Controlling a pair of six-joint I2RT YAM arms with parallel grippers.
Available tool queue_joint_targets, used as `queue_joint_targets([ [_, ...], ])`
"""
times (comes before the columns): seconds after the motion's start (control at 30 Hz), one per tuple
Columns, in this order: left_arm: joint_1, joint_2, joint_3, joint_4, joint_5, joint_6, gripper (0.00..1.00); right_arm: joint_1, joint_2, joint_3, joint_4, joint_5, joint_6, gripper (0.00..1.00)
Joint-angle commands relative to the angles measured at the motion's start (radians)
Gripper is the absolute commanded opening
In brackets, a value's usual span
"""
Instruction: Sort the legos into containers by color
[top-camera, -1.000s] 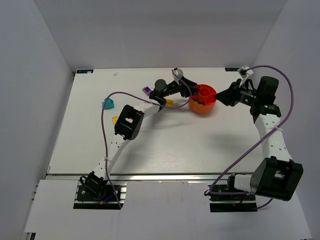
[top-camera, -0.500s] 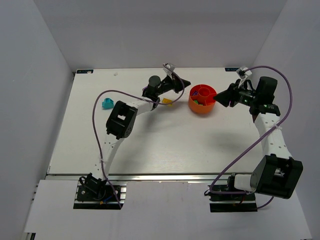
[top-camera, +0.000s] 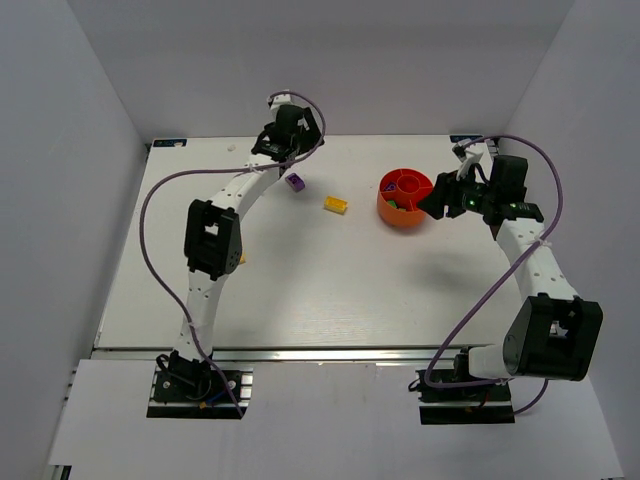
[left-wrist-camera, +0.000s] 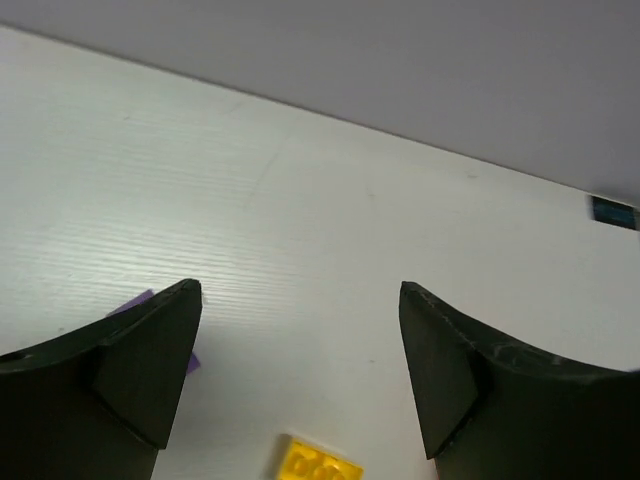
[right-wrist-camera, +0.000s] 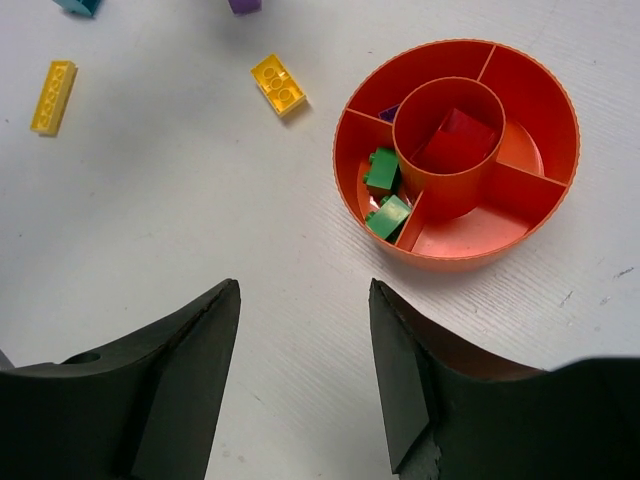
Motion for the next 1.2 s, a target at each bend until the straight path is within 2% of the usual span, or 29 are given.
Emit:
queue_joint_targets([
  [0.0,-0.024,0.104,0.168,-0.373,-0.233,-0.035,0.9,0.011,-0.009,0.045,0.005,0.056,-0.02,0.6],
  [0.1,-0.024,0.128,0.184,-0.392,-0.274,-0.038,0.9,0.014,-0.014,0.045,0.005,0.059,-0.018,0.61],
  [0.13,-0.024,0.135,0.175,-0.383,-0.284,-0.032,0.98,0.014,-0.015,0.044,0.007,0.06,-0.018,0.61],
  [0.2,-0.024,0.159,0.182,-0.39,-0.302,-0.03,0.98,0.014,-0.018,0.042,0.008,0.059,-0.017,0.61],
  [0.5,-0.033,0.243,0.218,-0.398,-0.295,-0.061,0.98,0.014,-0.031,0.039,0.015,0.051,-0.012,0.61],
  [0.63,-0.033,0.283,0.244,-0.38,-0.292,-0.067,0.92,0.012,-0.038,0.041,0.018,0.045,-0.011,0.61],
  [0.8,-0.033,0.293,0.247,-0.363,-0.255,-0.075,0.71,0.009,-0.046,0.038,0.019,0.046,-0.011,0.62],
  [0.83,-0.033,0.293,0.242,-0.363,-0.249,-0.078,0.61,0.009,-0.046,0.038,0.019,0.046,-0.011,0.61],
  [0.93,-0.033,0.276,0.218,-0.349,-0.227,-0.08,0.45,0.009,-0.049,0.038,0.019,0.042,-0.011,0.62],
  [0.97,-0.033,0.248,0.201,-0.335,-0.221,-0.075,0.34,0.009,-0.05,0.036,0.021,0.04,-0.011,0.62],
  [1.07,-0.043,0.184,0.1,-0.226,-0.154,0.011,0.14,0.009,-0.05,0.035,0.021,0.033,-0.011,0.62],
  [1.17,-0.063,0.045,-0.102,0.005,0.036,0.159,0.03,0.009,-0.051,0.033,0.022,0.028,-0.014,0.61],
])
